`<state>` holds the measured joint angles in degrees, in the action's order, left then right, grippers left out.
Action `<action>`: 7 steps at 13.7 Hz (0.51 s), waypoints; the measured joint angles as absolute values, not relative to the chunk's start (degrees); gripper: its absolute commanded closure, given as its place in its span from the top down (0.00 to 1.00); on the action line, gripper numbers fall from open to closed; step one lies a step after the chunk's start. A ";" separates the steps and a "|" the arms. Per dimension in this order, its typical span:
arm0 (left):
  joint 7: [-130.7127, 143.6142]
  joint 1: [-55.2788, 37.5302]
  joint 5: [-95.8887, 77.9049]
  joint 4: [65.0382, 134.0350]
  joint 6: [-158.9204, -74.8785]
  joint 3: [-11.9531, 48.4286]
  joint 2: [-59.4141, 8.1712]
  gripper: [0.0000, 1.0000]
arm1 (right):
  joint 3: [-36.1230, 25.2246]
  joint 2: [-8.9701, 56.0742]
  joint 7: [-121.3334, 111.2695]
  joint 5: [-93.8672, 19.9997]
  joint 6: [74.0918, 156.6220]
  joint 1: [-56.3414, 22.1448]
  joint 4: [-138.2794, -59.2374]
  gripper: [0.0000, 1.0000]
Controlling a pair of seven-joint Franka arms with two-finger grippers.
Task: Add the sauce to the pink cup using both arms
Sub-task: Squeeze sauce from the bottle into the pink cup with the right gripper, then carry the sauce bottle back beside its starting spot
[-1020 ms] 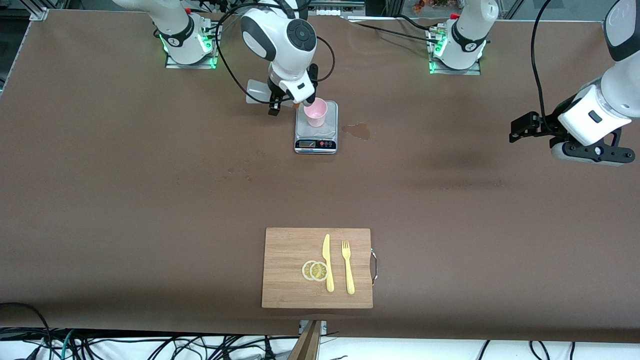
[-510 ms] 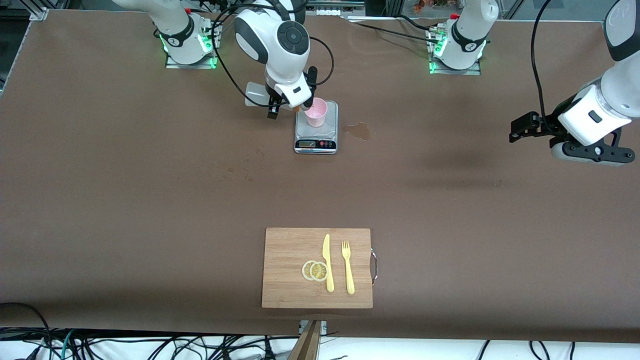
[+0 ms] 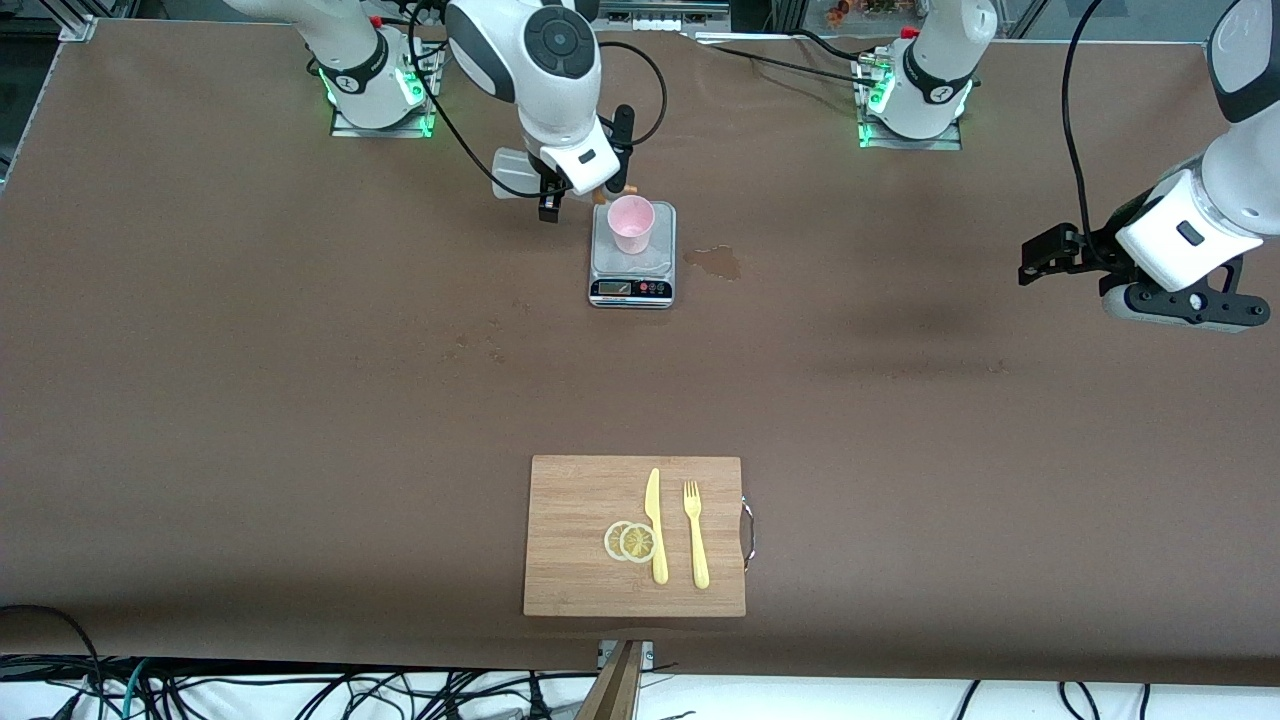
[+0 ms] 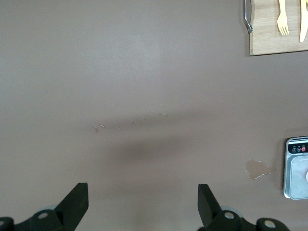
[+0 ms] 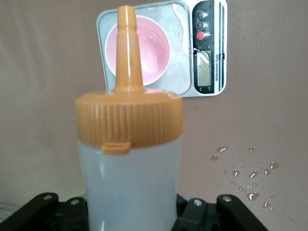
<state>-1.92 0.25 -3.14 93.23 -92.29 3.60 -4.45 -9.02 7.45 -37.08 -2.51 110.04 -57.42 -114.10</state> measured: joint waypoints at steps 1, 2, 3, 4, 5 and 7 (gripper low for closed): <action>-1.92 0.25 -3.14 93.23 -92.29 3.60 -4.45 1.00 | -9.02 6.78 -37.68 -3.01 109.95 -56.87 -114.10 0.14; -1.92 0.25 -3.14 93.23 -92.29 3.60 -4.45 1.00 | -9.01 6.18 -38.73 -4.05 109.90 -56.18 -114.10 0.14; -1.92 0.25 -3.14 93.23 -92.29 3.60 -4.45 1.00 | -9.01 5.68 -40.42 -5.59 109.89 -55.14 -114.10 0.14; -1.92 0.25 -3.14 93.23 -92.29 3.60 -4.45 1.00 | -9.03 5.27 -42.84 -7.45 109.88 -53.70 -114.10 0.14; -1.92 0.25 -3.14 93.23 -92.29 3.60 -4.45 1.00 | -9.05 4.95 -45.55 -9.48 109.87 -51.90 -114.10 0.14; -1.92 0.25 -3.14 93.23 -92.29 3.60 -4.45 1.00 | -9.12 4.65 -51.30 -13.33 109.86 -47.76 -114.10 0.14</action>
